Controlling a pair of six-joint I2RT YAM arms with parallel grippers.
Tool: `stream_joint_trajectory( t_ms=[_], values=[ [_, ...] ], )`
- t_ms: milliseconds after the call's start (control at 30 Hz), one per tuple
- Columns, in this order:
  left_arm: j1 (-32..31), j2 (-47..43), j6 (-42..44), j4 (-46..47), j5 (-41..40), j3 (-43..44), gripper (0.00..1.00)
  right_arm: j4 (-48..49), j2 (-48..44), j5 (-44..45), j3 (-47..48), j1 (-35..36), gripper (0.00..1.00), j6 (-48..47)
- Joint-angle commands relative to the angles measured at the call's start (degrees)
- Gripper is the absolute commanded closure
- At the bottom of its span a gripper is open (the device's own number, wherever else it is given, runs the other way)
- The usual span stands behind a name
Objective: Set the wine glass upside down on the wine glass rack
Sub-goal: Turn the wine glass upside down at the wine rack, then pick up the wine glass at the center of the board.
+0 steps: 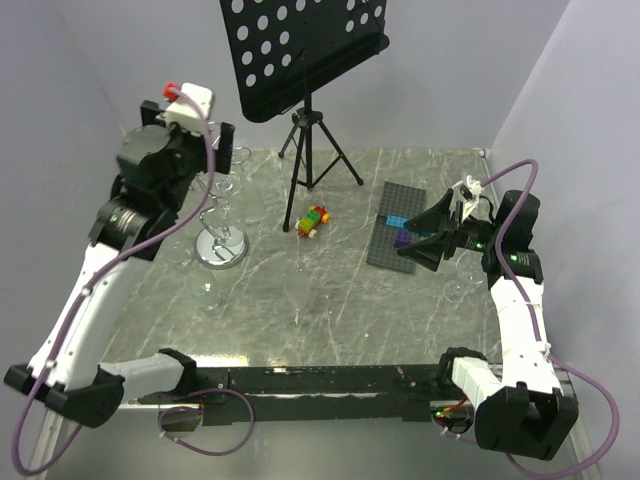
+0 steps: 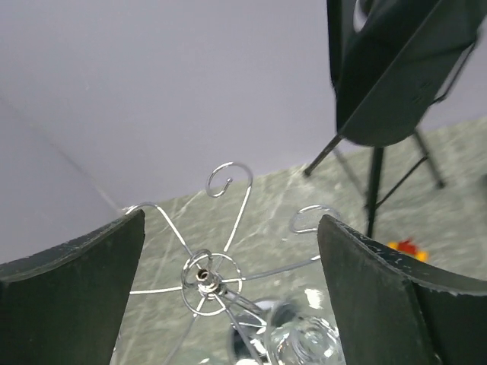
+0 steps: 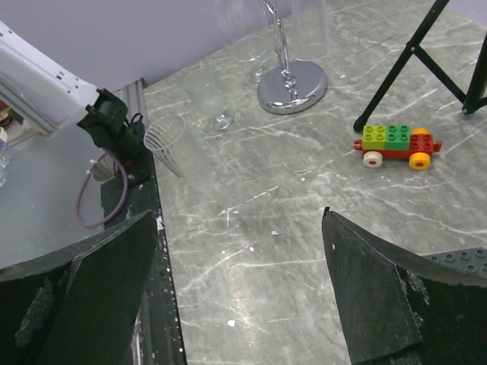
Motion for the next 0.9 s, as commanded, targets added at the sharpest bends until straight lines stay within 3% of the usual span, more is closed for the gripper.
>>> stream_joint_trajectory(
  t_ms=[0,100,233,367,467,667,867],
  values=[
    [1.2,-6.6,-10.9,1.9,7.2,-1.0,0.00,-1.5,-1.4,-12.8,0.2,-0.6,0.05,-6.7],
    [1.6,-10.7,-17.0,0.3,11.8,-3.5,0.03,-12.6,-1.2,-11.6,3.9,-0.4,0.05,-16.1],
    [1.6,-17.7,-23.0,-1.4,17.2,-8.0,0.04,-39.3,1.0,-5.7,13.3,1.2,0.00,-42.1],
    [1.6,-23.6,-28.0,-2.6,20.7,-12.6,0.03,-55.2,4.6,3.5,21.8,6.4,0.00,-53.9],
    [1.7,-28.2,-31.5,-1.9,23.2,-17.6,0.03,-57.8,5.5,9.9,25.1,13.0,0.00,-54.5],
    [1.6,-35.7,-36.9,-0.8,26.5,-25.3,0.03,-50.7,3.9,21.3,26.2,26.8,0.00,-46.6],
    [1.7,-40.4,-40.6,-1.0,28.3,-30.8,0.04,-51.9,9.7,27.4,32.7,37.1,0.00,-41.7]
  ],
)
